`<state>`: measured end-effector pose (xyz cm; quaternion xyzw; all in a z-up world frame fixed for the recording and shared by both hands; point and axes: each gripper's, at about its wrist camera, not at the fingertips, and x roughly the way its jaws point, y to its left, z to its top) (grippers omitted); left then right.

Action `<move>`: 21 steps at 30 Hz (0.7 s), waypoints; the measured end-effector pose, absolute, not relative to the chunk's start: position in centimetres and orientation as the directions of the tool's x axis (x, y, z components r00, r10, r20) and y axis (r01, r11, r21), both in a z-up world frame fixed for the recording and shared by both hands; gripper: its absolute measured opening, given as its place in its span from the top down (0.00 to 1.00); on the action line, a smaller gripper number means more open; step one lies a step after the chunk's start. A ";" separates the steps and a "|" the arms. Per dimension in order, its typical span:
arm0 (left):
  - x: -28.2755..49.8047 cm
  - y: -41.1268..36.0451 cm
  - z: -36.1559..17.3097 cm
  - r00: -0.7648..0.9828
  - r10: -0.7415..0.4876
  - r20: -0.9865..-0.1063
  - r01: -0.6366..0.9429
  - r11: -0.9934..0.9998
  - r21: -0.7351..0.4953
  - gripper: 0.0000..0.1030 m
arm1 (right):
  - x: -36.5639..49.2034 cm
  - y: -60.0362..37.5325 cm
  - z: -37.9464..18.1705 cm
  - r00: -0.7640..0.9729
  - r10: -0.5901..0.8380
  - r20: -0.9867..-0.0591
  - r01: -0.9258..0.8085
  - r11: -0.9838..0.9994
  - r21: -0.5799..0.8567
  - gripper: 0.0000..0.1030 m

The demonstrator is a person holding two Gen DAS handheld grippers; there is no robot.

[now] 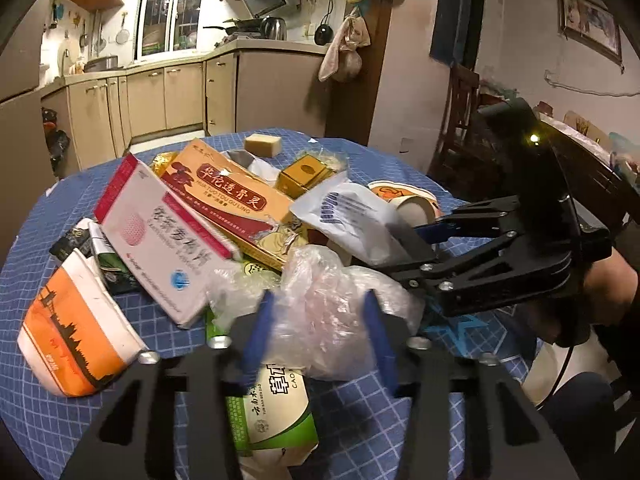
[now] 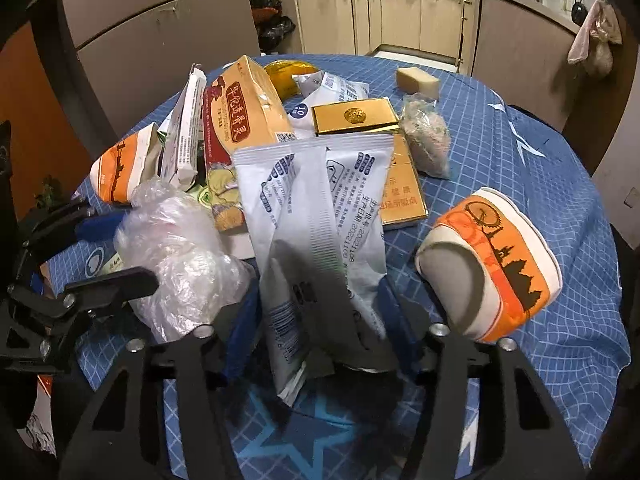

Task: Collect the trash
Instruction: 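Grasp the white sachet with the right gripper while the left gripper grasps the clear plastic bag, then carry both items to the white bucket and open both grippers to drop them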

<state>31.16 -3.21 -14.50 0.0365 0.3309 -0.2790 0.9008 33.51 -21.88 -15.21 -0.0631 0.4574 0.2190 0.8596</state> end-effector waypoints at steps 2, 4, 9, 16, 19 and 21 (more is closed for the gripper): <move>31.5 -3.2 -14.5 0.621 -0.483 -0.617 0.519 0.844 -0.138 0.88 | 32.8 -21.9 -15.0 0.497 0.324 -0.805 -0.433 0.897 0.095 0.66; 31.2 -2.7 -14.5 0.622 -0.495 -0.607 0.516 0.842 -0.159 0.91 | 32.4 -21.9 -14.3 0.513 0.339 -0.788 -0.422 0.900 0.112 0.68; 29.3 -1.0 -13.3 0.666 -0.489 -0.564 0.480 0.859 -0.178 0.94 | 29.2 -22.9 -12.0 0.581 0.375 -0.722 -0.398 0.905 0.150 0.69; 27.2 1.3 -10.1 0.737 -0.472 -0.485 0.414 0.881 -0.228 0.94 | 25.0 -25.2 -8.7 0.728 0.304 -0.615 -0.289 0.949 0.127 0.69; 25.8 0.8 -8.1 0.742 -0.494 -0.453 0.427 0.869 -0.249 0.94 | 22.9 -26.6 -7.8 0.772 0.254 -0.583 -0.232 0.966 0.114 0.70; 24.7 -0.6 -6.7 0.736 -0.521 -0.432 0.461 0.854 -0.242 0.94 | 21.0 -28.4 -6.9 0.803 0.216 -0.556 -0.179 0.976 0.121 0.70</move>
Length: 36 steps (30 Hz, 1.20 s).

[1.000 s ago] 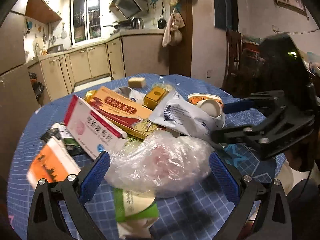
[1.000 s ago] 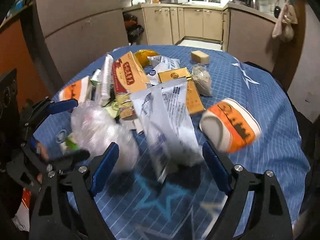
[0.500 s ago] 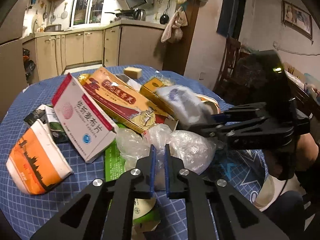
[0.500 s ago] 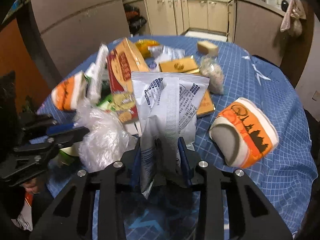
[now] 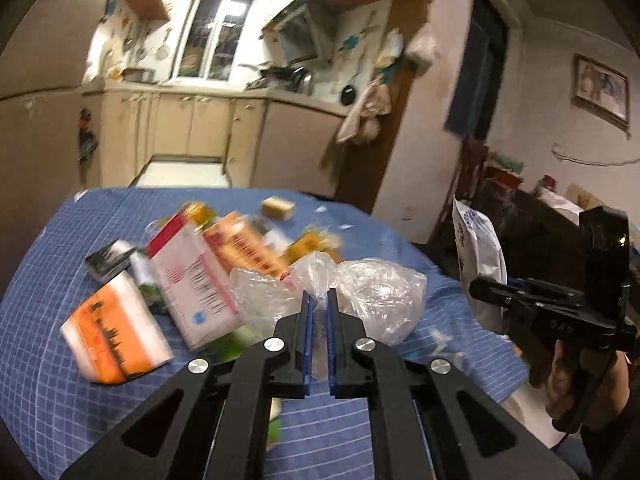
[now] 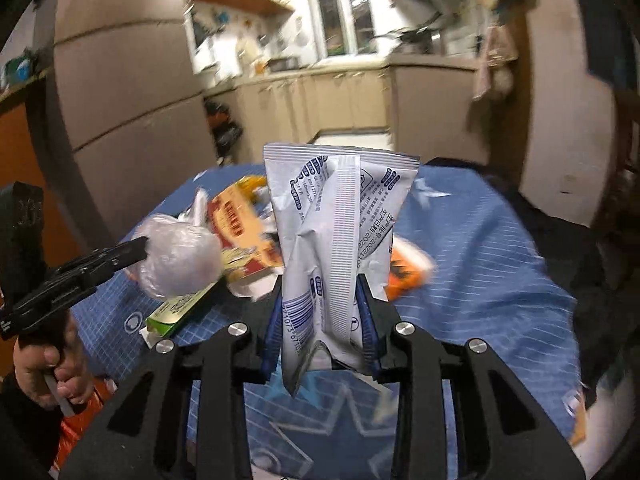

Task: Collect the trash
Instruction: 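Carry both items to the white bucket and open both grippers to drop them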

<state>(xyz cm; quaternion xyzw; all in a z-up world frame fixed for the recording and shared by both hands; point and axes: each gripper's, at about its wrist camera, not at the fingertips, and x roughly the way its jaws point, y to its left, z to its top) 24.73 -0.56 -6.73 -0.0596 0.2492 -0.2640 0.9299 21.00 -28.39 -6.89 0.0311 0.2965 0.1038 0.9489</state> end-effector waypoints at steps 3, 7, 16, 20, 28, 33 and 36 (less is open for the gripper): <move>23.3 -4.6 -4.7 0.709 -0.576 -0.406 0.529 0.816 -0.234 0.94 | 18.3 -31.1 -5.6 0.838 0.144 -0.527 -0.104 0.989 0.105 0.70; 20.8 -11.8 -2.8 0.631 -0.679 -0.374 0.640 0.729 -0.244 0.94 | 12.6 -37.0 -4.1 0.861 -0.014 -0.508 0.059 0.995 0.074 0.70; 14.3 -32.4 -2.8 0.366 -0.845 -0.390 0.805 0.498 -0.322 0.94 | 1.9 -50.8 -7.8 0.725 -0.308 -0.616 0.430 0.901 0.055 0.70; 11.8 -39.9 -6.0 0.282 -0.836 -0.470 0.807 0.472 -0.356 0.94 | 0.1 -54.6 -11.9 0.640 -0.314 -0.701 0.509 0.857 0.081 0.69; 12.1 -47.1 -16.9 0.198 -0.722 -0.663 0.746 0.550 -0.376 0.94 | -0.8 -57.5 -18.8 0.549 -0.253 -0.796 0.577 0.804 0.143 0.69; 12.2 -47.9 -20.5 0.173 -0.679 -0.713 0.753 0.558 -0.348 0.94 | -1.4 -58.7 -21.4 0.520 -0.208 -0.828 0.590 0.788 0.173 0.69; 12.5 -47.8 -21.7 0.155 -0.666 -0.730 0.758 0.554 -0.345 0.94 | -1.3 -59.2 -22.1 0.511 -0.193 -0.838 0.597 0.781 0.184 0.69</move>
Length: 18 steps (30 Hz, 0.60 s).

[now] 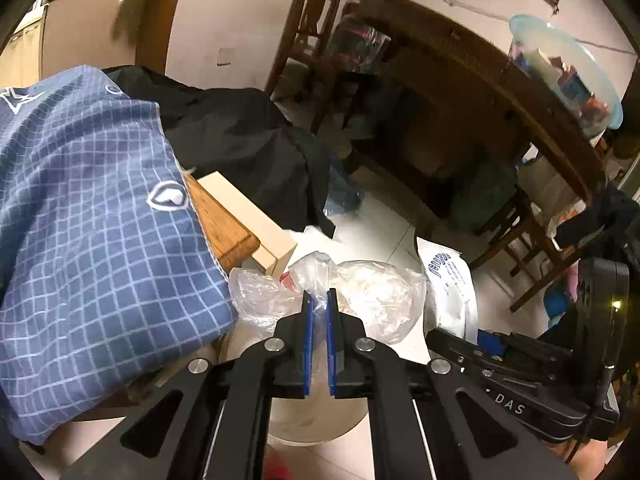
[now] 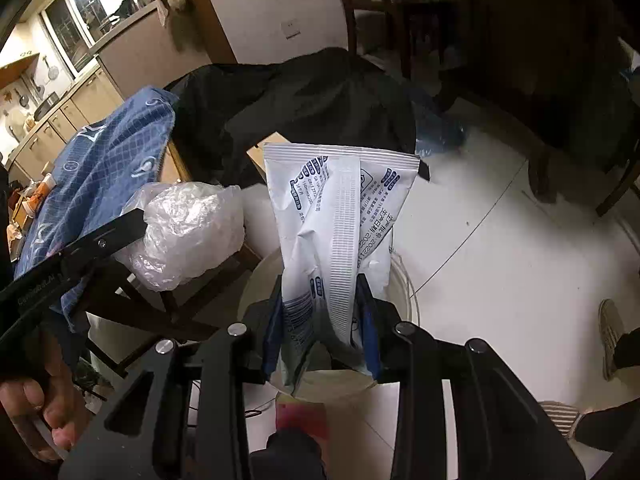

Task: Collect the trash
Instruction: 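Carry both items to the white bucket and open both grippers to drop them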

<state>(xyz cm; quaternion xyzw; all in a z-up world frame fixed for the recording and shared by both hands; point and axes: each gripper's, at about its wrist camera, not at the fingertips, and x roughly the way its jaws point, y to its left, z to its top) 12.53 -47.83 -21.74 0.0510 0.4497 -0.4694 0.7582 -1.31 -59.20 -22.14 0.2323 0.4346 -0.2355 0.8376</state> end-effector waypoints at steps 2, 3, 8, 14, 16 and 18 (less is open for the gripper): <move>12.2 -48.5 -22.4 0.152 -0.656 -0.739 0.767 0.550 -0.330 0.94 | -1.4 -59.8 -22.7 0.509 -0.183 -0.841 0.598 0.778 0.192 0.69; 11.9 -48.9 -22.7 0.153 -0.652 -0.743 0.772 0.548 -0.322 0.94 | -1.5 -60.1 -22.7 0.506 -0.182 -0.843 0.599 0.777 0.192 0.69; 11.7 -50.2 -23.7 0.153 -0.639 -0.754 0.783 0.544 -0.301 0.94 | -2.1 -60.6 -23.3 0.494 -0.185 -0.850 0.610 0.770 0.188 0.69; 12.0 -51.1 -25.5 0.149 -0.614 -0.775 0.781 0.554 -0.289 0.94 | -2.1 -60.8 -24.4 0.486 -0.173 -0.857 0.614 0.765 0.193 0.69; 12.0 -50.9 -26.4 0.140 -0.609 -0.781 0.783 0.551 -0.289 0.94 | -2.1 -60.8 -24.6 0.484 -0.167 -0.859 0.612 0.766 0.196 0.68; 11.9 -51.1 -26.8 0.133 -0.607 -0.783 0.785 0.547 -0.290 0.94 | -2.2 -60.8 -24.8 0.483 -0.166 -0.860 0.615 0.764 0.198 0.68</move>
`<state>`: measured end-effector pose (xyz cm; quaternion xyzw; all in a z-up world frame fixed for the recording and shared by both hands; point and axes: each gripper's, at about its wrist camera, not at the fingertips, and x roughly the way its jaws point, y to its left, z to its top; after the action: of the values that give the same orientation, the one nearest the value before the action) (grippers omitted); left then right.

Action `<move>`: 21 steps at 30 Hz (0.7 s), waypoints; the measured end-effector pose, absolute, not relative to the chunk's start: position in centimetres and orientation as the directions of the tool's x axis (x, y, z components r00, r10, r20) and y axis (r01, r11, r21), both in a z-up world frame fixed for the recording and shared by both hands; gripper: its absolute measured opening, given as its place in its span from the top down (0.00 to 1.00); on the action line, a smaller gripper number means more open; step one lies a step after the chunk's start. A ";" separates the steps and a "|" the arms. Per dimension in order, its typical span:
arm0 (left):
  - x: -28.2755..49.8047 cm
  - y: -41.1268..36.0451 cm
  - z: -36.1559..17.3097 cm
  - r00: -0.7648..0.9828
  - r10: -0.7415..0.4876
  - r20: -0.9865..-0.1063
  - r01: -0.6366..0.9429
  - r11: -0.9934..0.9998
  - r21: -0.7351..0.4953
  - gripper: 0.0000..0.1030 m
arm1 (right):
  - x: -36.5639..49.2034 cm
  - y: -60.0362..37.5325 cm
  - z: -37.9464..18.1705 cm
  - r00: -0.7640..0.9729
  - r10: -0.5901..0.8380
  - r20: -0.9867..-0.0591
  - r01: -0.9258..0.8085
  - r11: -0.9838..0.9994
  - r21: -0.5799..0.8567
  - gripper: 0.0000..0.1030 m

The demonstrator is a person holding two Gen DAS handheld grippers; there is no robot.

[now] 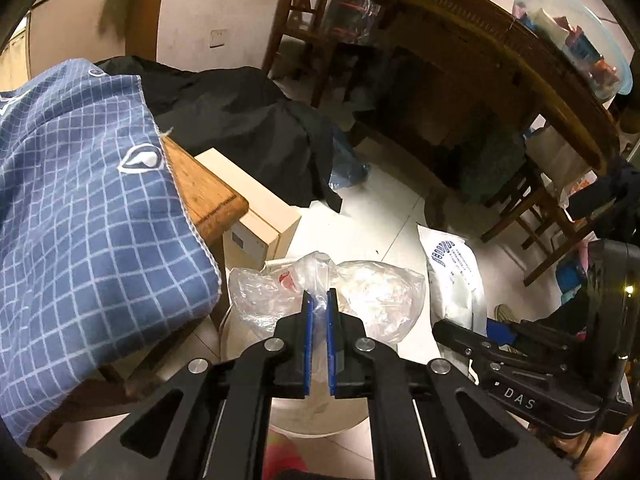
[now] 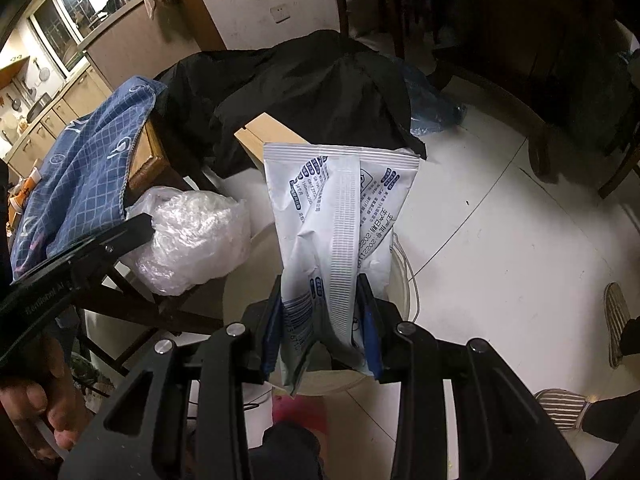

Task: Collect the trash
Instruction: 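Carry both items to the white bucket and open both grippers to drop them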

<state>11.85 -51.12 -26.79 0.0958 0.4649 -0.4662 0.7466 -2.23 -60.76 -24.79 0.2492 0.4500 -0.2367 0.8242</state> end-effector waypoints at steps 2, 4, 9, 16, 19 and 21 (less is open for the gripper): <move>11.7 -51.5 -27.1 0.123 -0.606 -0.786 0.791 0.538 -0.291 0.94 | -2.2 -60.8 -24.9 0.482 -0.163 -0.861 0.615 0.763 0.200 0.66; 11.7 -51.7 -27.2 0.132 -0.598 -0.790 0.795 0.540 -0.275 0.93 | -2.3 -60.8 -24.9 0.488 -0.153 -0.859 0.612 0.762 0.212 0.65; 11.9 -51.5 -27.3 0.144 -0.594 -0.791 0.793 0.548 -0.267 0.86 | -2.6 -60.9 -24.4 0.506 -0.173 -0.845 0.624 0.749 0.221 0.50; 12.1 -50.9 -27.3 0.132 -0.596 -0.792 0.798 0.537 -0.271 0.76 | -2.6 -60.8 -24.1 0.514 -0.178 -0.839 0.624 0.749 0.224 0.50; 11.9 -50.9 -27.1 0.131 -0.599 -0.790 0.802 0.532 -0.271 0.70 | -2.6 -60.7 -24.1 0.514 -0.179 -0.839 0.623 0.750 0.222 0.50; 11.7 -51.1 -26.9 0.134 -0.600 -0.789 0.808 0.527 -0.263 0.67 | -2.6 -60.7 -24.0 0.516 -0.180 -0.838 0.622 0.751 0.221 0.50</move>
<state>11.72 -51.05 -26.92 0.1139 0.4577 -0.4727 0.7444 -2.61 -60.71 -23.97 0.2574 0.4291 -0.2409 0.8316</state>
